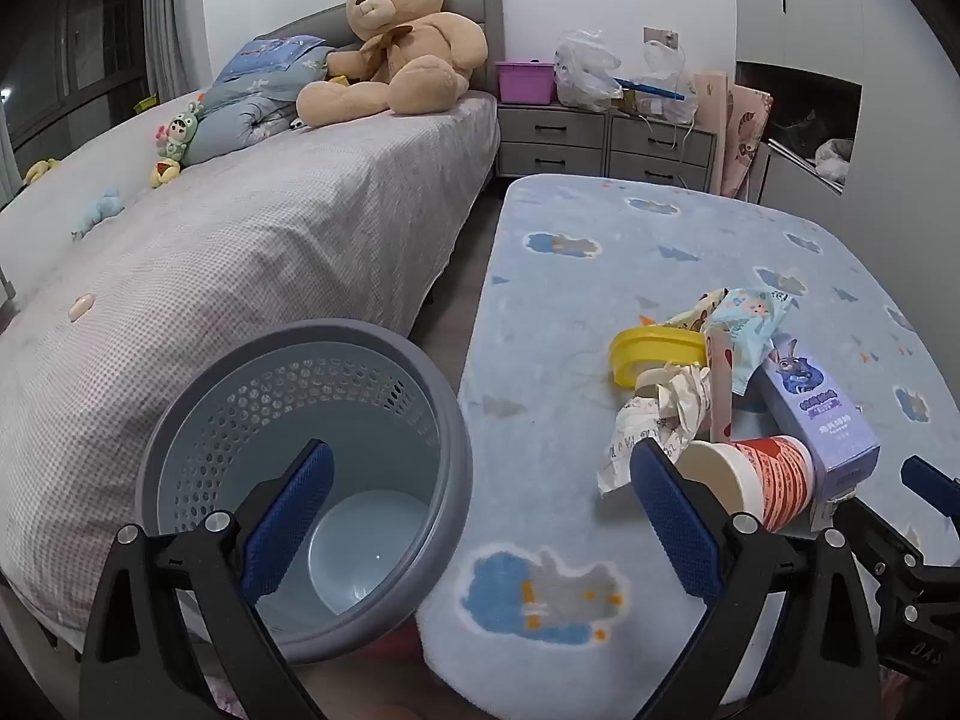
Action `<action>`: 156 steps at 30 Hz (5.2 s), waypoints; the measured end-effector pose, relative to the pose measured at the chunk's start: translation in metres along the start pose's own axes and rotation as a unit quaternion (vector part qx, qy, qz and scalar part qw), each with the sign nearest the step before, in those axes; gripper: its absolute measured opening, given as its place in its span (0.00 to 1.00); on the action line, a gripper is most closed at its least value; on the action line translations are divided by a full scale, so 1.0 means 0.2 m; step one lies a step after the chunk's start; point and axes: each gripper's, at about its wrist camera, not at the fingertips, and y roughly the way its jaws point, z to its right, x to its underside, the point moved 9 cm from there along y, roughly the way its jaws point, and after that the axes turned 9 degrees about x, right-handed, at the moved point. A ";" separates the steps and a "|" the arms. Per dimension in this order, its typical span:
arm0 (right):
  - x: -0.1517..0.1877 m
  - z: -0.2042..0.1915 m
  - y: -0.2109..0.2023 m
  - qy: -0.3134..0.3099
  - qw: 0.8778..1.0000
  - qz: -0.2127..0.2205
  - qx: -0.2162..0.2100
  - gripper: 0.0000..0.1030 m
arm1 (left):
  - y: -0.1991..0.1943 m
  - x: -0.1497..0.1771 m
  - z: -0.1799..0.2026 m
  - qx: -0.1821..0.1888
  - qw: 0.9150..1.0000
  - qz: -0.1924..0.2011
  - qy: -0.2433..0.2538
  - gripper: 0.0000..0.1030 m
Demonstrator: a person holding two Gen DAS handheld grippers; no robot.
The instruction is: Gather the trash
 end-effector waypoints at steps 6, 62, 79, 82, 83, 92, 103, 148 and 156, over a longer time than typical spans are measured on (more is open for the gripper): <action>0.00 0.00 0.00 -0.001 1.000 0.001 0.000 0.94 | 0.00 0.00 0.00 -0.002 1.000 -0.001 -0.002 0.92; 0.00 0.00 -0.03 0.003 1.000 0.006 -0.004 0.94 | -0.04 0.02 -0.01 -0.001 1.000 0.005 -0.001 0.92; 0.00 0.00 -0.04 0.003 1.000 0.005 -0.004 0.94 | -0.03 0.02 -0.01 -0.001 1.000 0.004 -0.001 0.92; 0.01 0.00 -0.03 0.003 1.000 0.005 -0.005 0.94 | -0.03 0.02 -0.01 -0.001 1.000 0.004 -0.001 0.92; 0.01 0.00 -0.03 0.002 1.000 0.005 -0.004 0.94 | -0.04 0.02 -0.01 -0.001 1.000 0.004 0.000 0.92; 0.01 0.00 -0.04 0.002 1.000 0.005 -0.003 0.94 | -0.04 0.02 -0.01 0.000 1.000 0.004 -0.001 0.92; 0.02 0.02 -0.03 0.007 1.000 0.000 -0.002 0.94 | -0.05 0.03 -0.02 0.002 1.000 0.003 -0.003 0.92; 0.18 0.55 0.24 0.082 0.986 -0.085 0.115 0.94 | -0.02 0.02 0.00 0.021 1.000 -0.002 -0.008 0.92; 0.17 0.56 0.24 0.091 0.987 -0.081 0.102 0.94 | -0.01 0.03 0.02 0.025 1.000 -0.002 -0.005 0.92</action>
